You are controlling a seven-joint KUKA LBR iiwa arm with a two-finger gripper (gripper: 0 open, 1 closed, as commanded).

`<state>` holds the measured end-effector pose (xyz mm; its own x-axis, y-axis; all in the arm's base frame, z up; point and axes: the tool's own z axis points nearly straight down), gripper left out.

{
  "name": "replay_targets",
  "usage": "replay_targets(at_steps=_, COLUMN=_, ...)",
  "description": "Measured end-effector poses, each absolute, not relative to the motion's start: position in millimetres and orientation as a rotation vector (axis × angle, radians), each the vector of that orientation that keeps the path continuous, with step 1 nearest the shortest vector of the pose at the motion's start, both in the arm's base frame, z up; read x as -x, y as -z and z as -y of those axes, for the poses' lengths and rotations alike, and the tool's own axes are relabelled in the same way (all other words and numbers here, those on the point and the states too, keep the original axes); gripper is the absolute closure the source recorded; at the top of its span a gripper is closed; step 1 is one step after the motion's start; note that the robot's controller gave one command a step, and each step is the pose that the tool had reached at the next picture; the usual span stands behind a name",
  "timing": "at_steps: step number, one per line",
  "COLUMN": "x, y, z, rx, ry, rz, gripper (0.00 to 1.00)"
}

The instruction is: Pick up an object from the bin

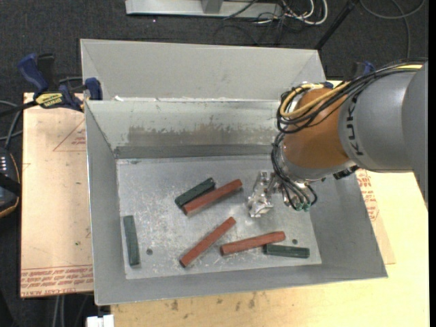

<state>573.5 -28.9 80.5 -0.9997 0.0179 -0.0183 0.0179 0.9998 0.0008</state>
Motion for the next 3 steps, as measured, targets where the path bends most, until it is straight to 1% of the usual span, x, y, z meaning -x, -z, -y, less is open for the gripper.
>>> replay_targets(at_steps=1, x=-569.3, y=-77.7, z=28.6, rx=-0.025, ry=-0.001, rz=-3.14, gripper=0.0)
replay_targets(at_steps=2, x=-574.0, y=-80.4, z=28.8, rx=-0.028, ry=0.0, rz=-3.12, gripper=1.0)
replay_targets(at_steps=3, x=-569.0, y=-77.4, z=28.6, rx=-0.025, ry=-0.001, rz=-3.141, gripper=0.0)
